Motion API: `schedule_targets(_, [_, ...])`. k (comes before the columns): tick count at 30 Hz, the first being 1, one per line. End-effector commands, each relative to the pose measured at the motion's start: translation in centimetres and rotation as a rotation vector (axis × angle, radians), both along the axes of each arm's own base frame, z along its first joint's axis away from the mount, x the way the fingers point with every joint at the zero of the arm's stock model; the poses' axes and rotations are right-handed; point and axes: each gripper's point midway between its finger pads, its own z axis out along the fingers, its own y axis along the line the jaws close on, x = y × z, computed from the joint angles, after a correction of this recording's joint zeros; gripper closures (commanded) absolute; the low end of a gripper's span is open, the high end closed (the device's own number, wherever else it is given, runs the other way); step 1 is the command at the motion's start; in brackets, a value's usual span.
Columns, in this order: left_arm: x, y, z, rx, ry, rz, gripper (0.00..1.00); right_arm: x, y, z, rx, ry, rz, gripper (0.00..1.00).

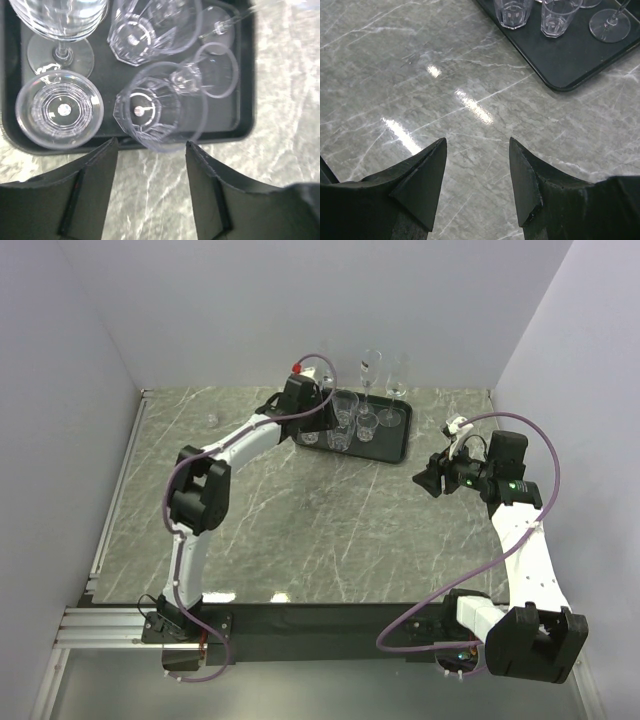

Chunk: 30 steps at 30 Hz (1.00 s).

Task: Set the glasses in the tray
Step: Place the glass into the tray, then grab a glass with a robot arm

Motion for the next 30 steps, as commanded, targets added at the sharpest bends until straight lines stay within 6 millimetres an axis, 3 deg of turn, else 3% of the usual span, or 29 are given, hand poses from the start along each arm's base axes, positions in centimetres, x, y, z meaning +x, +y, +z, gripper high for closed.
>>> schedule_targets(1, [-0.7, -0.2, 8.0, -0.062, -0.171, -0.049, 0.37, 0.2, -0.4, -0.3, -0.009, -0.010, -0.008, 0.40])
schedule_targets(3, [-1.2, 0.5, 7.6, -0.037, -0.179, -0.047, 0.35, 0.2, -0.5, -0.4, -0.008, -0.009, -0.009, 0.40])
schedule_targets(4, [-1.6, 0.9, 8.7, -0.040, -0.201, -0.044, 0.34, 0.2, -0.5, -0.4, -0.011, -0.012, -0.008, 0.40])
schedule_targets(6, [-2.3, 1.8, 8.1, -0.010, -0.205, -0.043, 0.32, 0.1, -0.5, -0.4, -0.012, -0.013, -0.004, 0.40])
schedule_targets(7, [-2.6, 2.5, 9.1, -0.004, -0.225, -0.030, 0.30, 0.1, -0.5, -0.4, -0.012, -0.016, -0.004, 0.40])
schedule_targets(8, [-3.1, 3.0, 8.2, 0.016, -0.215, -0.032, 0.30, 0.1, -0.6, -0.4, -0.013, -0.016, -0.006, 0.40])
schedule_targets(12, [-4.2, 5.8, 8.4, 0.038, -0.234, 0.008, 0.28, 0.2, -0.8, -0.5, -0.013, -0.015, -0.014, 0.40])
schedule_targets(18, [-5.9, 12.4, 8.8, 0.025, -0.248, 0.124, 0.25, 0.4, -1.1, -0.8, -0.019, -0.009, -0.025, 0.40])
schedule_targets(19, [-5.7, 14.4, 9.9, 0.014, -0.274, 0.167, 0.24, 0.4, -1.1, -0.8, -0.018, -0.006, -0.026, 0.40])
schedule_targets(20, [-6.0, 15.5, 8.9, 0.012, -0.250, 0.190, 0.24, 0.4, -1.1, -0.9, -0.019, -0.004, -0.028, 0.40])
schedule_targets(21, [-5.6, 17.5, 8.8, 0.000, -0.244, 0.228, 0.24, 0.4, -1.1, -0.9, -0.021, -0.004, -0.031, 0.40])
schedule_targets(24, [-5.6, 20.4, 8.3, -0.053, -0.216, 0.288, 0.24, 0.5, -1.3, -1.1, -0.023, 0.001, -0.036, 0.40])
schedule_targets(25, [-5.4, 22.4, 8.0, -0.057, -0.205, 0.337, 0.24, 0.6, -1.3, -1.1, -0.025, 0.002, -0.038, 0.40])
schedule_targets(30, [-3.6, 28.3, 8.0, -0.172, -0.185, 0.509, 0.24, 0.5, -1.6, -1.2, -0.026, 0.001, -0.045, 0.40])
